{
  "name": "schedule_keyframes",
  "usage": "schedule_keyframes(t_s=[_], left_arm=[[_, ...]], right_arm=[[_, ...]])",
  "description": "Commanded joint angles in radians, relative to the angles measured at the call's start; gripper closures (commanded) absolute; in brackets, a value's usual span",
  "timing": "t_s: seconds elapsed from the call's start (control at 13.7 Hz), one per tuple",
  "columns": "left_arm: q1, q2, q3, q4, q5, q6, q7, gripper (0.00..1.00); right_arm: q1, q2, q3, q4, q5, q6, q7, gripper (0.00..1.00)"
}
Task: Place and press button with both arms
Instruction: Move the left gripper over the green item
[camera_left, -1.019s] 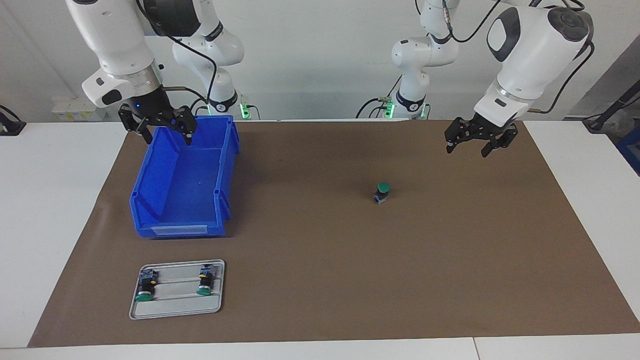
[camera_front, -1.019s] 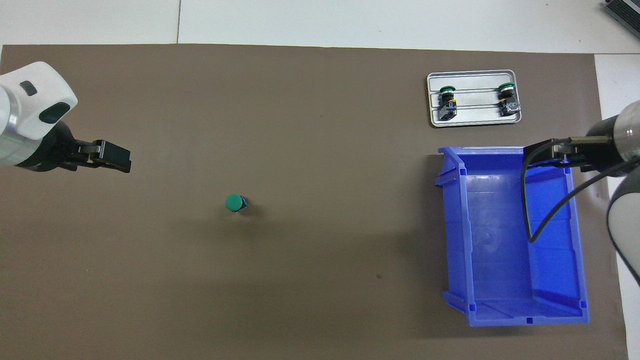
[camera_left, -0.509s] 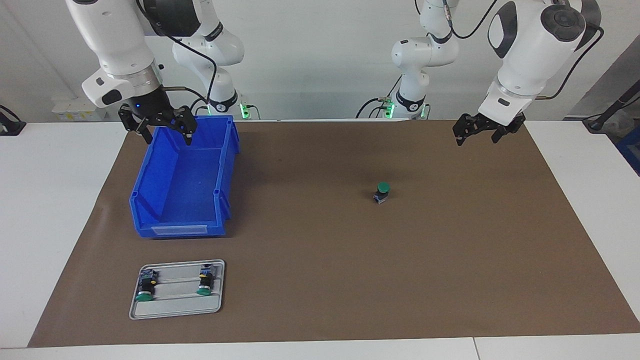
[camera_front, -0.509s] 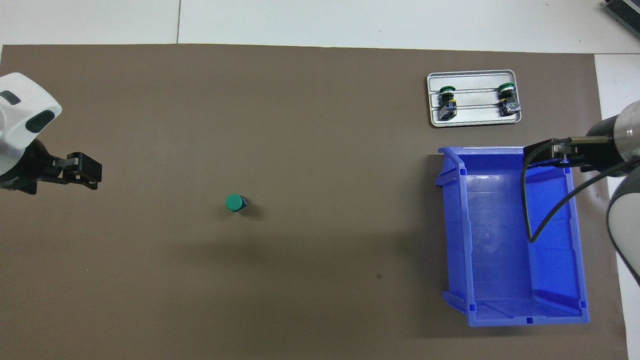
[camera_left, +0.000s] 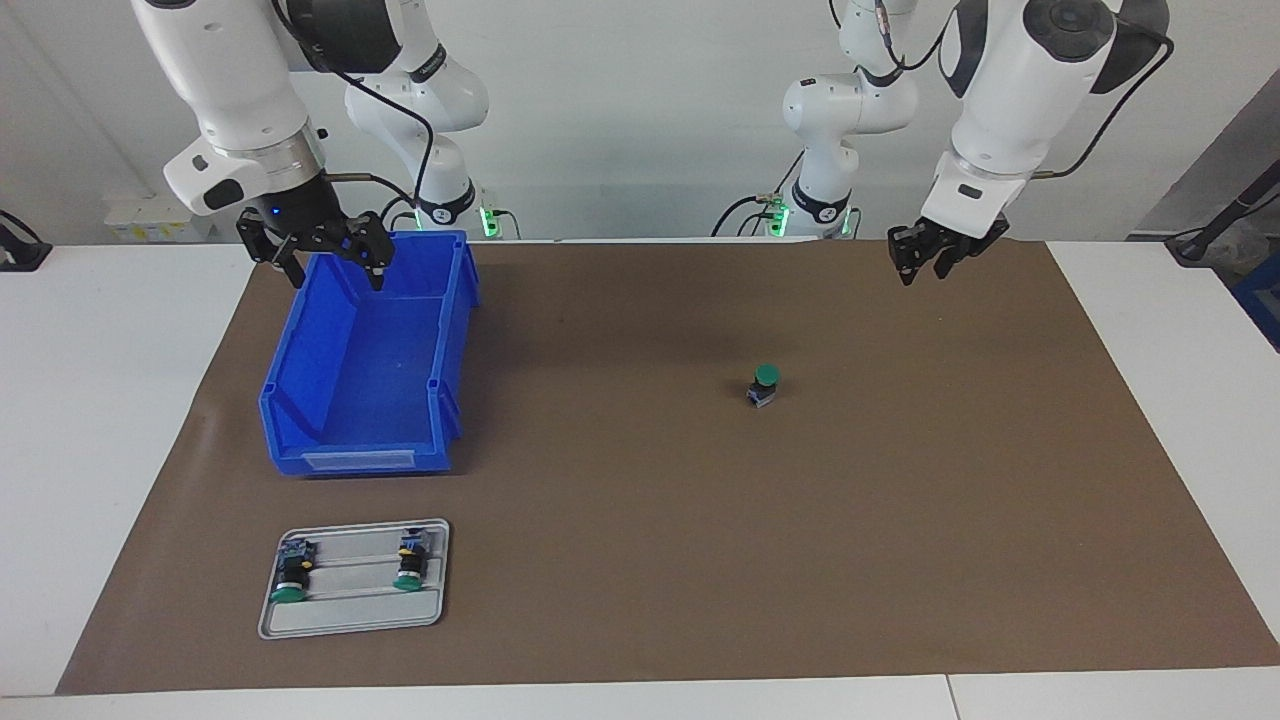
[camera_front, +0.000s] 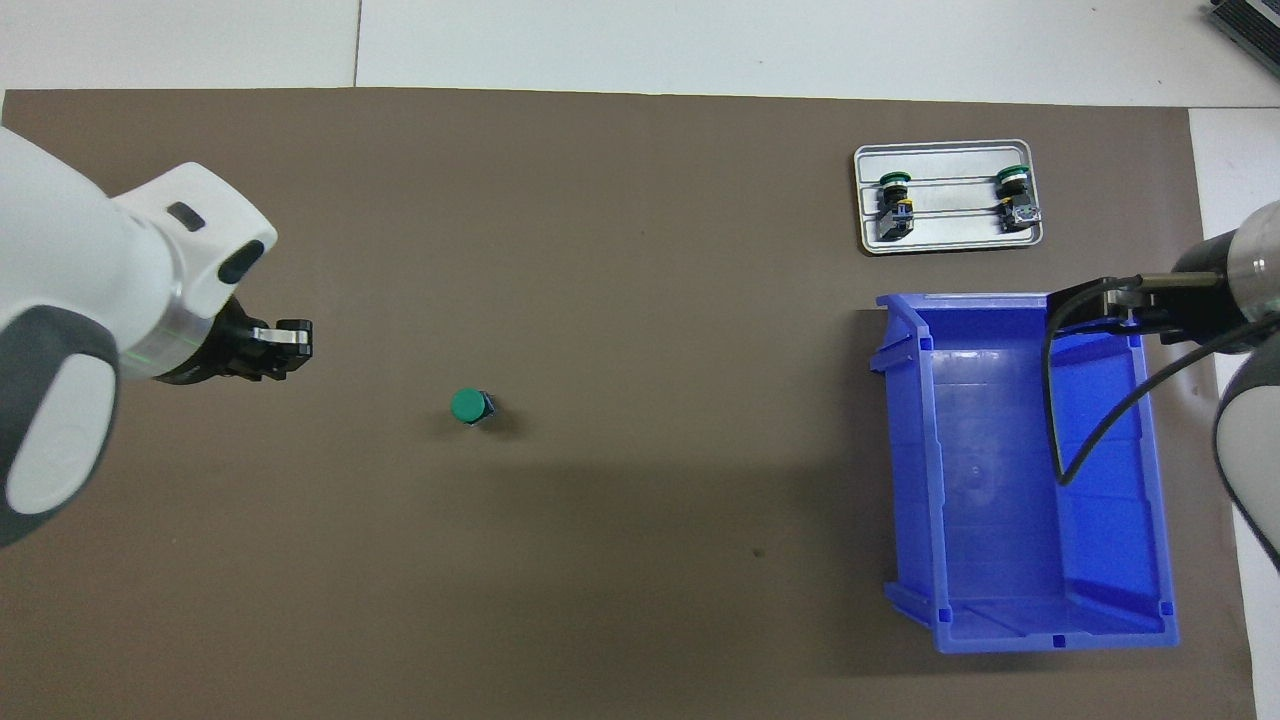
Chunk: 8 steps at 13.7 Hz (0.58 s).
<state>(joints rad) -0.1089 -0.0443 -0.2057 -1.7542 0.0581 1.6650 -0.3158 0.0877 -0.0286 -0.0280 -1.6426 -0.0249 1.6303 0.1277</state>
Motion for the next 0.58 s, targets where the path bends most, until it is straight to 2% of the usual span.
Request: schedule_keyframes(t_s=[0.0, 0.22, 0.51], left_arm=[[-0.078, -0.124, 0.012, -0.221, -0.018, 0.162, -0.078, 1.00], [-0.101, -0.146, 0.014, -0.286, -0.132, 0.209, -0.092, 1.00], [-0.159, -0.068, 0.016, -0.295, -0.156, 0.284, -0.098, 1.00]], right_arm=[[-0.003, -0.011, 0.000, -0.011, 0.011, -0.003, 0.007, 0.00], [-0.003, -0.011, 0.000, -0.011, 0.011, -0.003, 0.007, 0.00], [-0.003, -0.011, 0.000, -0.011, 0.011, -0.003, 0.007, 0.00]])
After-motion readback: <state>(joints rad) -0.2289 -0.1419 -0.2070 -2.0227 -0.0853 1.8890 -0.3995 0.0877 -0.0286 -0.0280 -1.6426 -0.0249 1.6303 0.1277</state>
